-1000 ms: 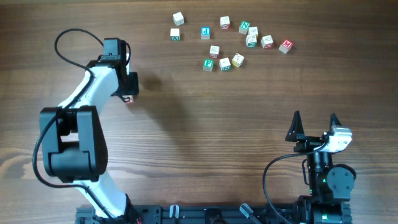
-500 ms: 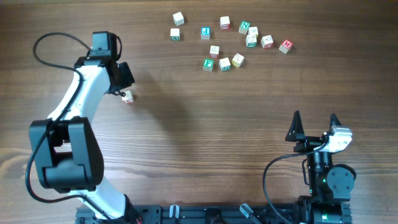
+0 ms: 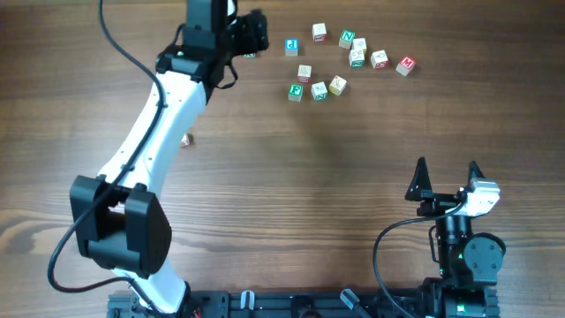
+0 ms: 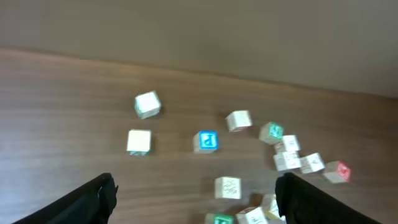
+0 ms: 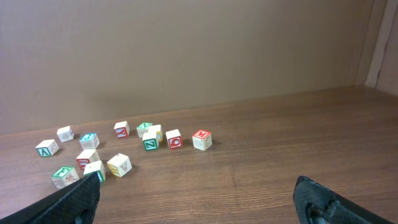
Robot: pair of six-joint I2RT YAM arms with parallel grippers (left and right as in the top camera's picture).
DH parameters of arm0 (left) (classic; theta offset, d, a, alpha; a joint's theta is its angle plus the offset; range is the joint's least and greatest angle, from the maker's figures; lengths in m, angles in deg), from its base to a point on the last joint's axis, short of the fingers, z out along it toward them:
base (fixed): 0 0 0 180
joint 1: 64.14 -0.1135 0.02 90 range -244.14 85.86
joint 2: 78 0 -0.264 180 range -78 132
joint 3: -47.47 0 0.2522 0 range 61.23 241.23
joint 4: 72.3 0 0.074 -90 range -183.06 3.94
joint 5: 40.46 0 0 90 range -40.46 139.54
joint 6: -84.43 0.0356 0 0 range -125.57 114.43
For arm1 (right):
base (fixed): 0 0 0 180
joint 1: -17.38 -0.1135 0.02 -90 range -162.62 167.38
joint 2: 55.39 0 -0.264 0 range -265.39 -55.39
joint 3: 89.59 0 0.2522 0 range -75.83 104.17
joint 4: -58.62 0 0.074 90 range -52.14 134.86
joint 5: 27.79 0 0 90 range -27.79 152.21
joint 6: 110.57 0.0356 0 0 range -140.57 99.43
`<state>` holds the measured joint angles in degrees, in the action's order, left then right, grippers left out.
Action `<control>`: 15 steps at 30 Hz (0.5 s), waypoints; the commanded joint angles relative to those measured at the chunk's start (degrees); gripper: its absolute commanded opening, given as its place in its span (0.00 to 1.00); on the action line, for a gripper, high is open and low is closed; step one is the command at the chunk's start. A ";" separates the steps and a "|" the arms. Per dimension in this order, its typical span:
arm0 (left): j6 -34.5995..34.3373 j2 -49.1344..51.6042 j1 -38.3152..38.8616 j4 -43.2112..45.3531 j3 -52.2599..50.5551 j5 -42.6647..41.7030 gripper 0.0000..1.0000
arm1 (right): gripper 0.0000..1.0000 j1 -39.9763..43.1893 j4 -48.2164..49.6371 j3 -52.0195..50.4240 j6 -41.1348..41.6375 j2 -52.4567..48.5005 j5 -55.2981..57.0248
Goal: Form a horizontal line
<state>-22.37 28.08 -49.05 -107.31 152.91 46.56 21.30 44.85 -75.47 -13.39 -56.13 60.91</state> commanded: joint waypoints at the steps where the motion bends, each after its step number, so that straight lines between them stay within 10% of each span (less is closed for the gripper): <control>1: 1.64 7.17 0.94 1.14 7.52 -6.12 0.85 | 1.00 -0.22 0.17 -0.09 -1.01 0.31 -0.68; 7: 5.09 28.44 3.72 -9.86 34.49 -8.94 0.86 | 1.00 -0.22 0.20 -0.09 -1.03 0.31 -0.70; 15: 10.40 38.77 9.42 -14.47 35.63 -1.44 0.83 | 1.00 -0.22 0.20 -0.09 -1.01 0.31 -0.70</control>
<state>-14.78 63.60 -40.68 -120.38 187.27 41.14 21.28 44.85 -75.47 -13.39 -56.13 60.91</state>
